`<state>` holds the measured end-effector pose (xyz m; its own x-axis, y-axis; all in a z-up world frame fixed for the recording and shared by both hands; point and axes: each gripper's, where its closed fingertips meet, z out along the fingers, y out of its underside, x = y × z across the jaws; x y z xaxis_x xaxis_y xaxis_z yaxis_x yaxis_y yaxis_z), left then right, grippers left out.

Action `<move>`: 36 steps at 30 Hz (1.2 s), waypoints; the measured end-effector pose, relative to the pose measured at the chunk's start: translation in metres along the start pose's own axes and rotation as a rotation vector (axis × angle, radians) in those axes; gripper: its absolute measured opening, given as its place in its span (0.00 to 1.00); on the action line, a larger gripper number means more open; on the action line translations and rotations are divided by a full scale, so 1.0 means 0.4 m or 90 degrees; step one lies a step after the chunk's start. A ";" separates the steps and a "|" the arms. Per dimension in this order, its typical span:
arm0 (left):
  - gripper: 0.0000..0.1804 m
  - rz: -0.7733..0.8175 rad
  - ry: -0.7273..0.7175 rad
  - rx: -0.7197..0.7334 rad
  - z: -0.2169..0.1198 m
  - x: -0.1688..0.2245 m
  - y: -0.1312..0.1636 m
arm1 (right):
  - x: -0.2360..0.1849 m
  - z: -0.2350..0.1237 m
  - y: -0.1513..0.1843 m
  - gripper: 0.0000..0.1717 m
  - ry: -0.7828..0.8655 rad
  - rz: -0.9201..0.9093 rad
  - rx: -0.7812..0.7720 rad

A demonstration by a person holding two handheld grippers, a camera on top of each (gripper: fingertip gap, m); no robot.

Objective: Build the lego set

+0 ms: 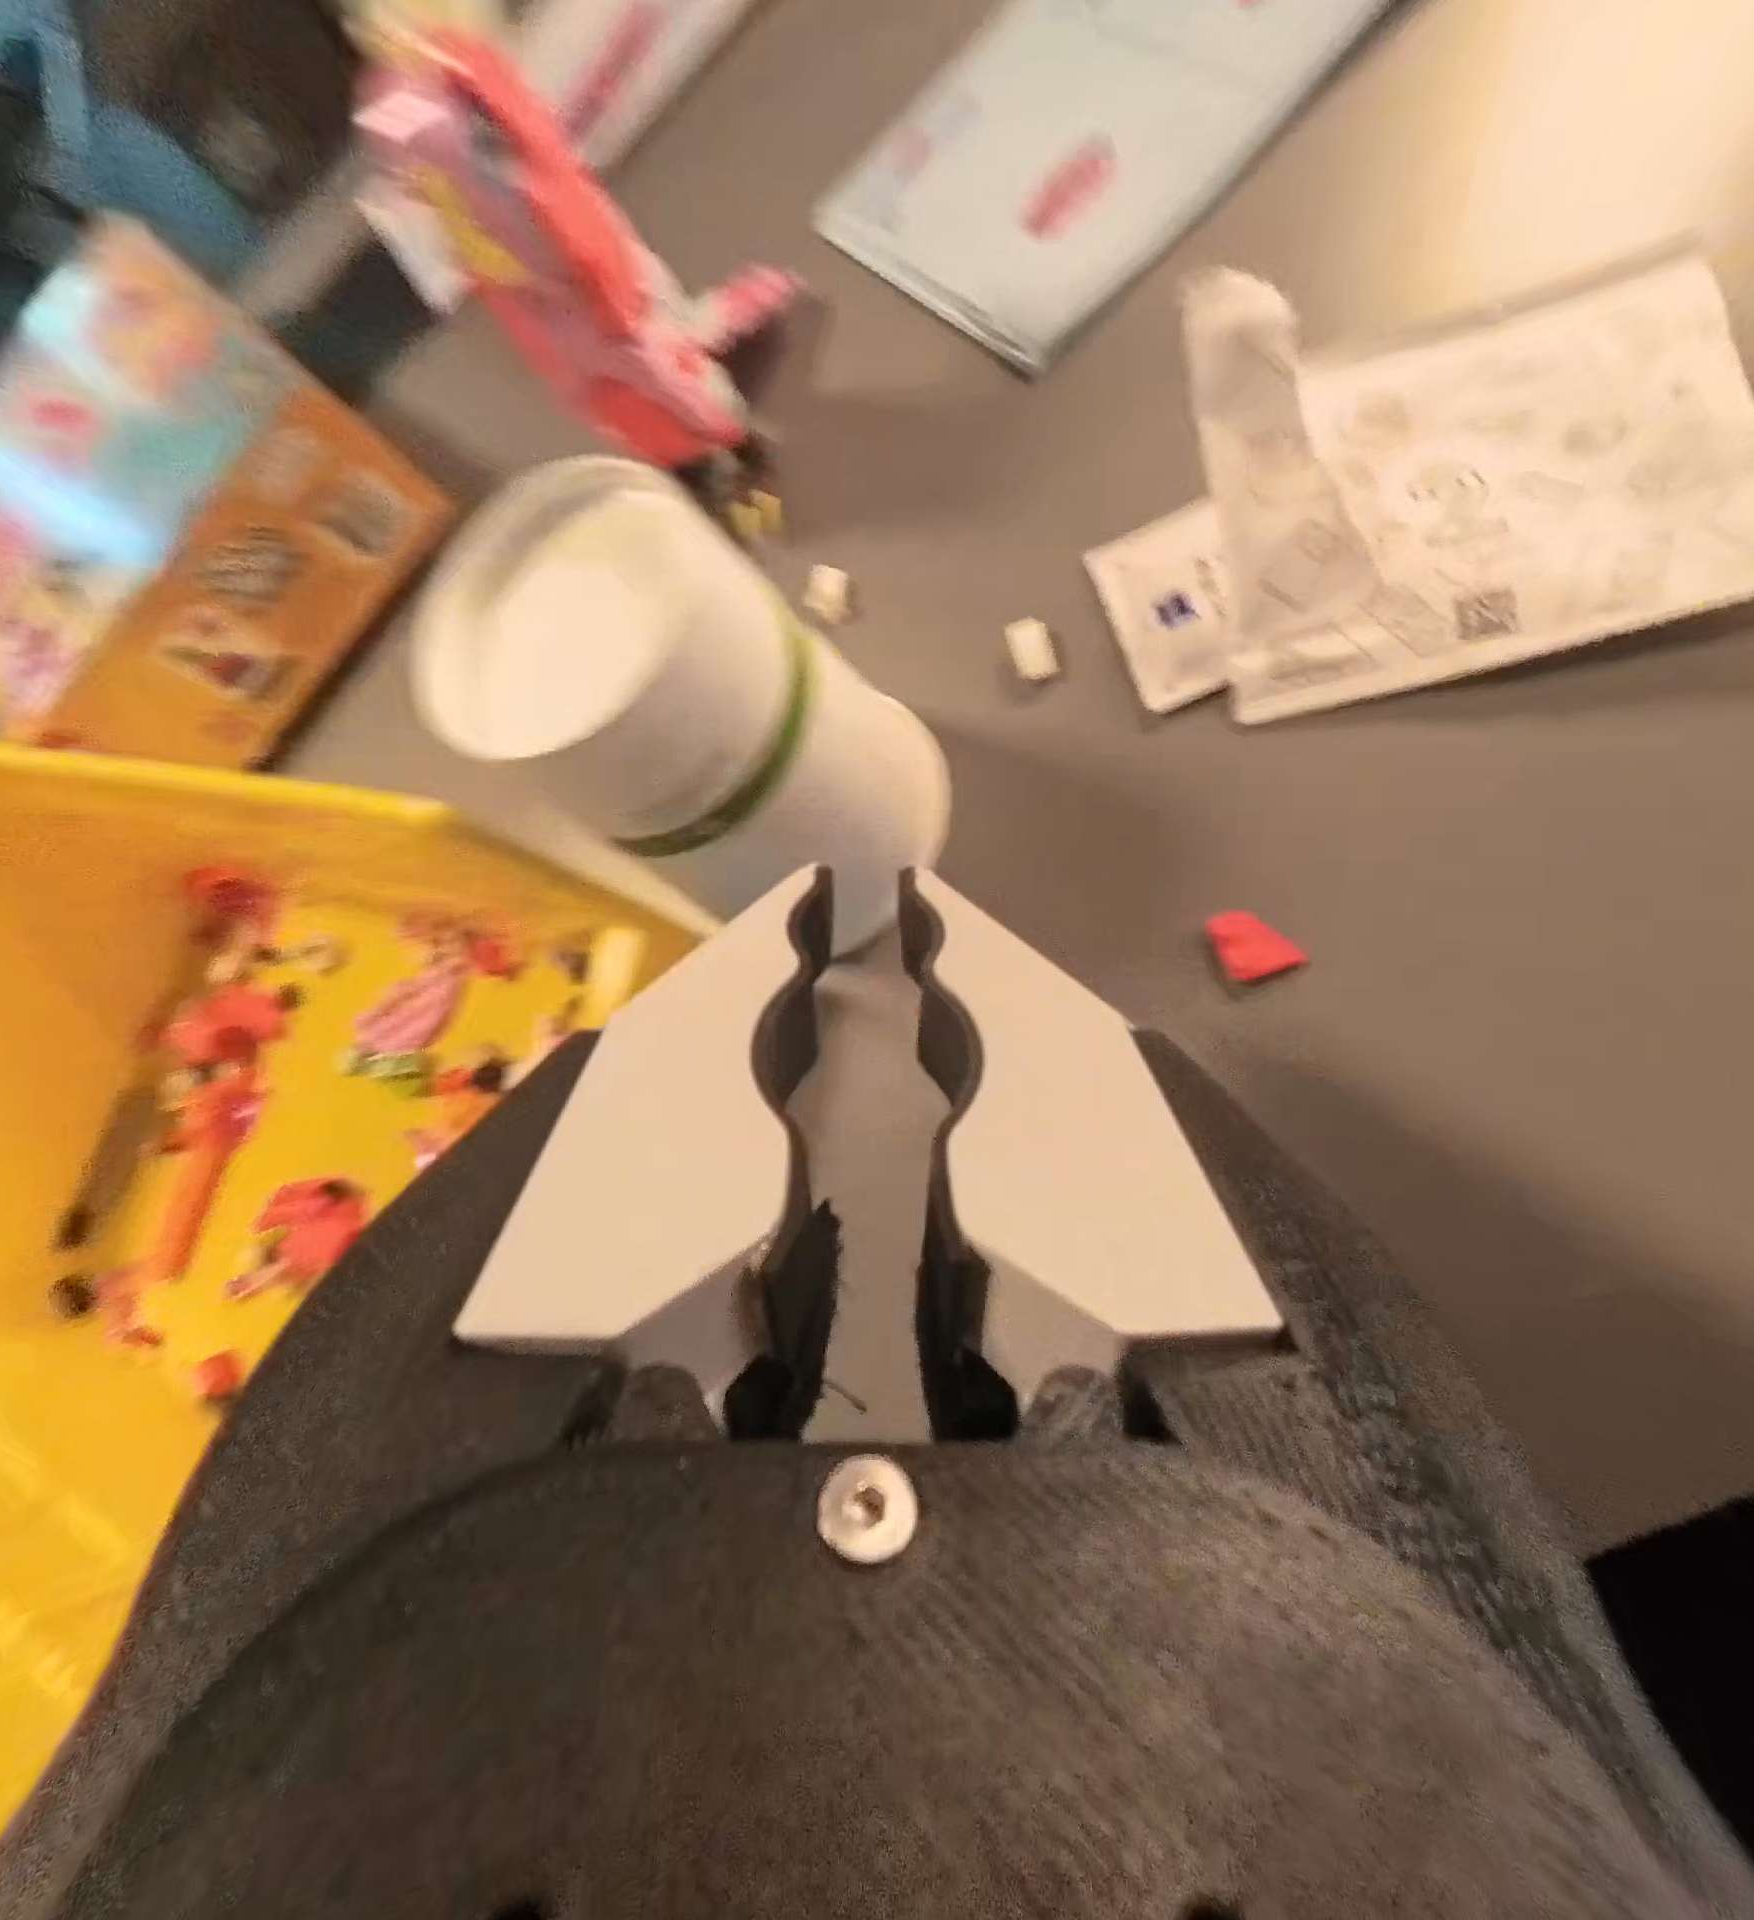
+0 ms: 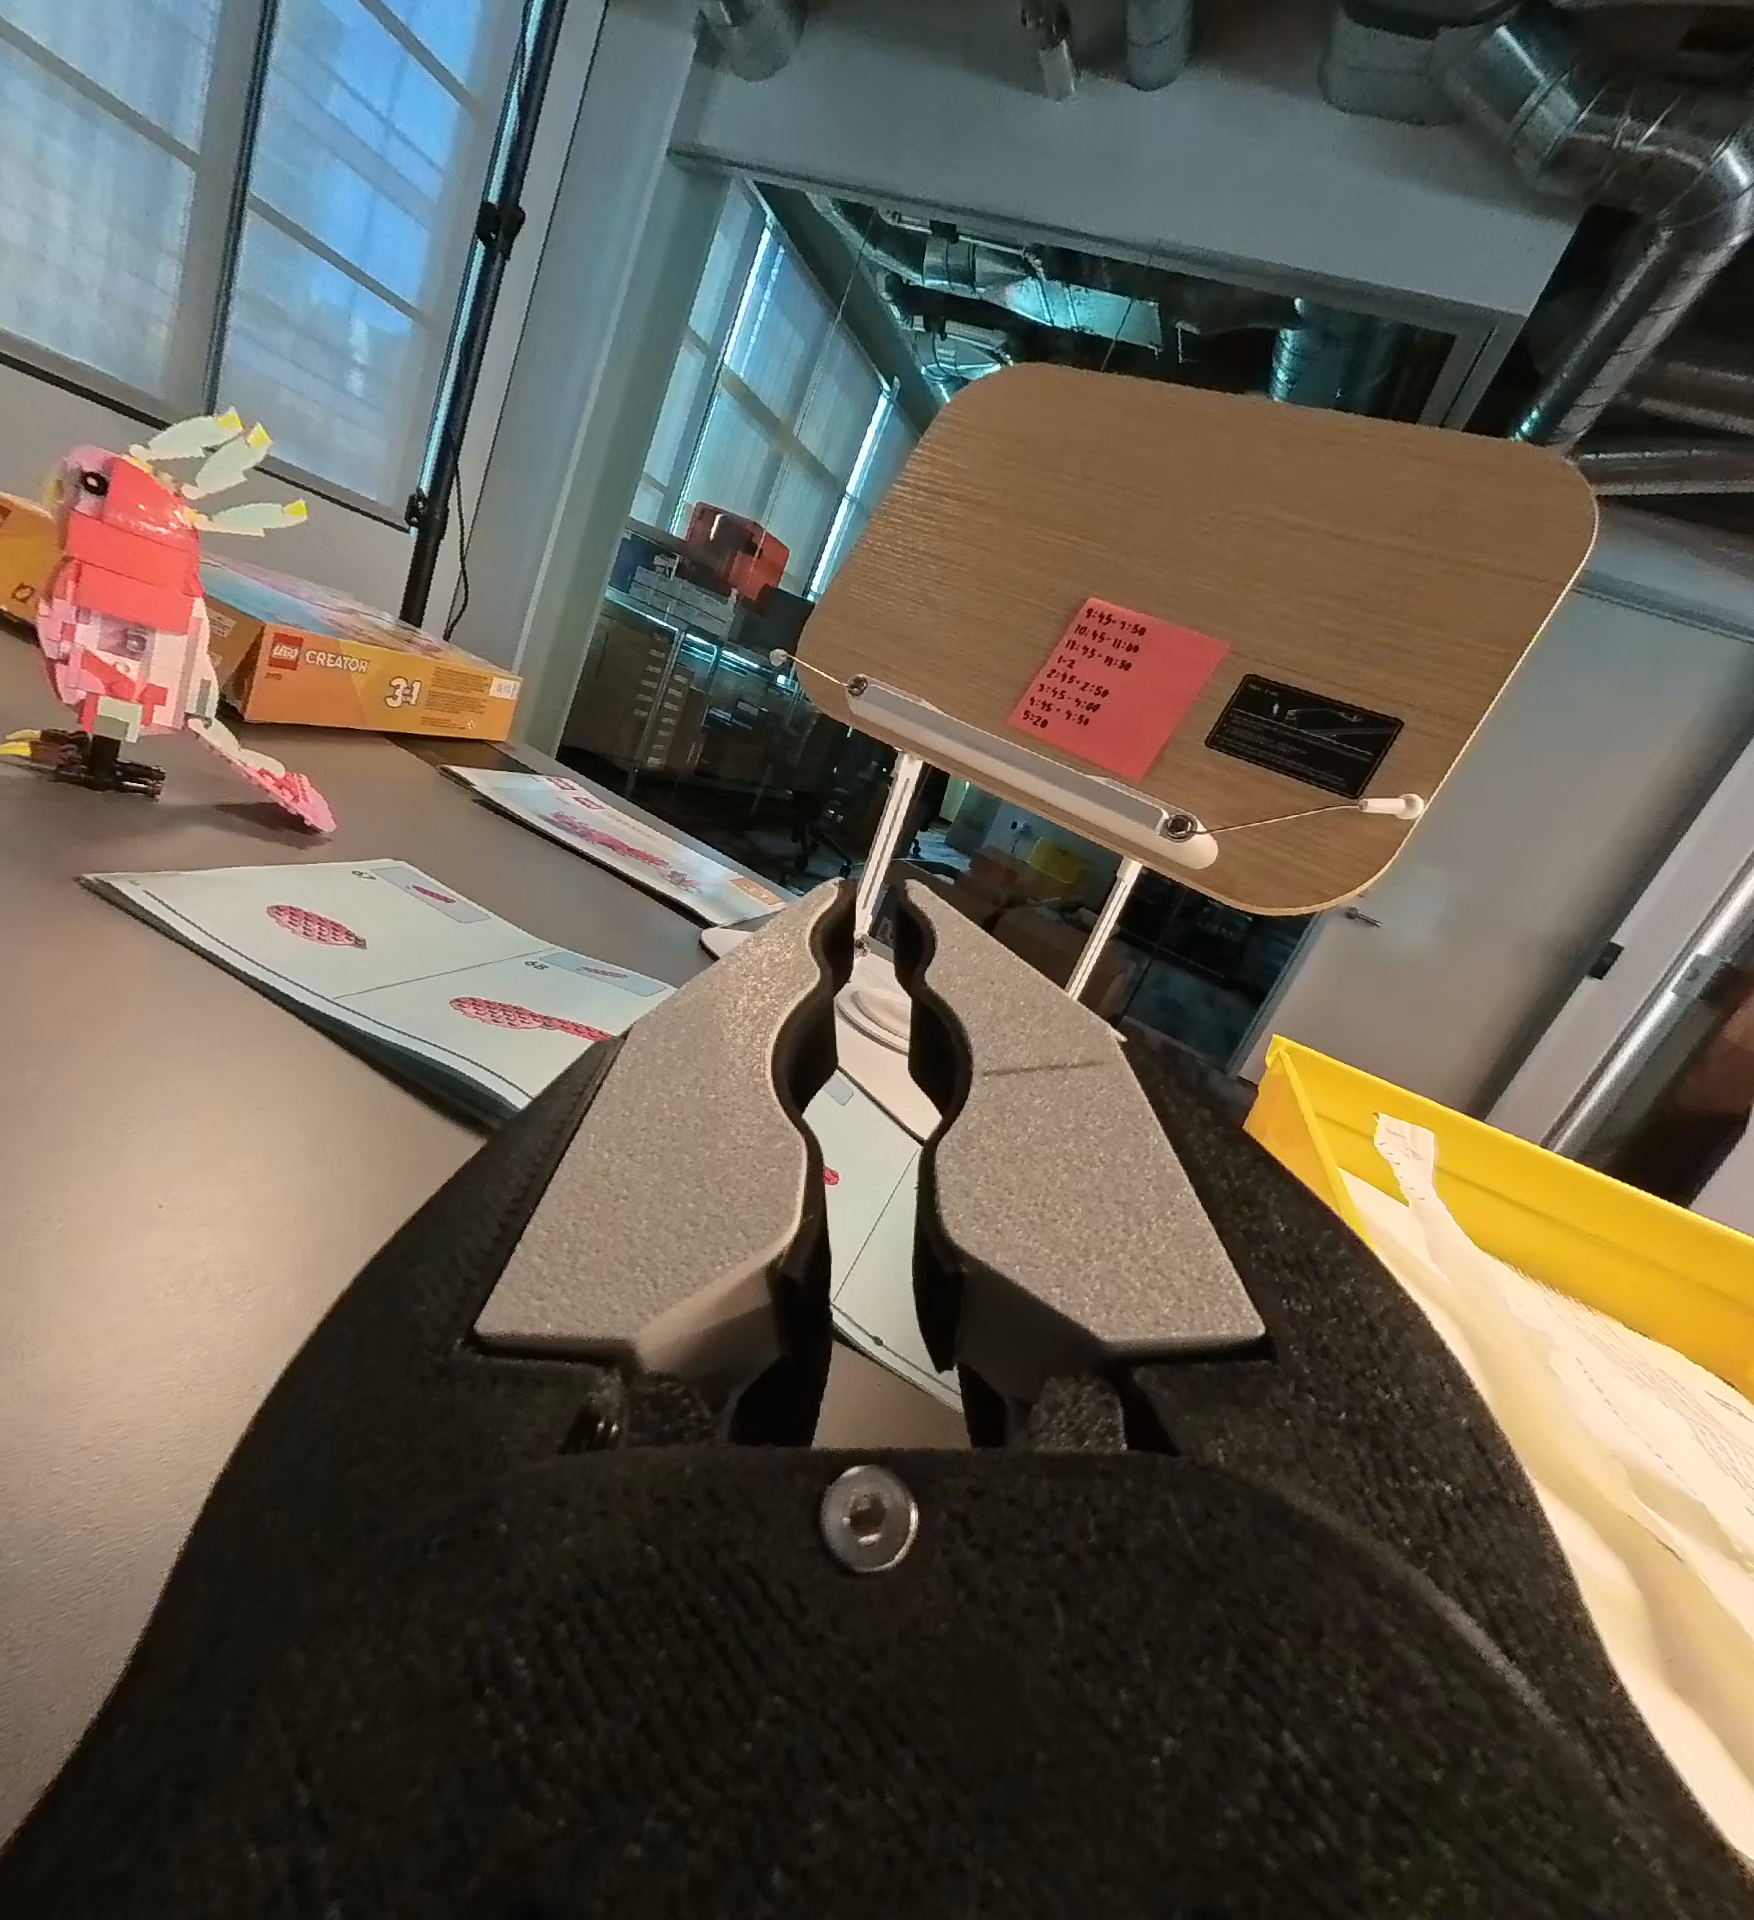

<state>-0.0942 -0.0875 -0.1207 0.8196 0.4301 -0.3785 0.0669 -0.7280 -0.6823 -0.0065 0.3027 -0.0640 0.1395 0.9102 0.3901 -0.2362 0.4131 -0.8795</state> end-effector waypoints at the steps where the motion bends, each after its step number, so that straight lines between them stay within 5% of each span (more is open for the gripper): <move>1: 0.06 -0.023 -0.027 0.025 -0.025 -0.040 -0.010 | -0.002 0.000 -0.001 0.03 -0.001 0.000 0.000; 9: 0.18 -0.260 -0.039 0.074 -0.076 -0.321 0.010 | 0.000 -0.001 0.014 0.03 0.015 -0.038 -0.025; 12: 0.18 -0.189 -0.011 -0.035 0.011 -0.389 0.036 | 0.039 -0.007 0.029 0.03 0.074 -0.046 -0.050; 19: 0.08 -0.131 0.242 -0.208 0.128 -0.351 0.089 | 0.095 -0.048 0.061 0.03 0.188 -0.155 -0.141; 24: 0.06 0.032 0.232 -0.295 0.126 -0.369 0.174 | 0.167 -0.087 0.087 0.03 0.300 -0.172 -0.205; 32: 0.17 0.020 0.285 -0.444 0.059 -0.399 0.297 | 0.207 -0.105 0.132 0.03 0.360 -0.211 -0.297; 36: 0.17 0.037 0.382 -0.501 0.010 -0.377 0.333 | 0.217 -0.111 0.146 0.03 0.374 -0.223 -0.326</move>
<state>-0.2111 -0.2471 -0.1571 0.9714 0.1988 0.1295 0.1979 -0.9800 0.0196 0.0343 0.4045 -0.0937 0.6324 0.5106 0.5826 0.3580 0.4743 -0.8043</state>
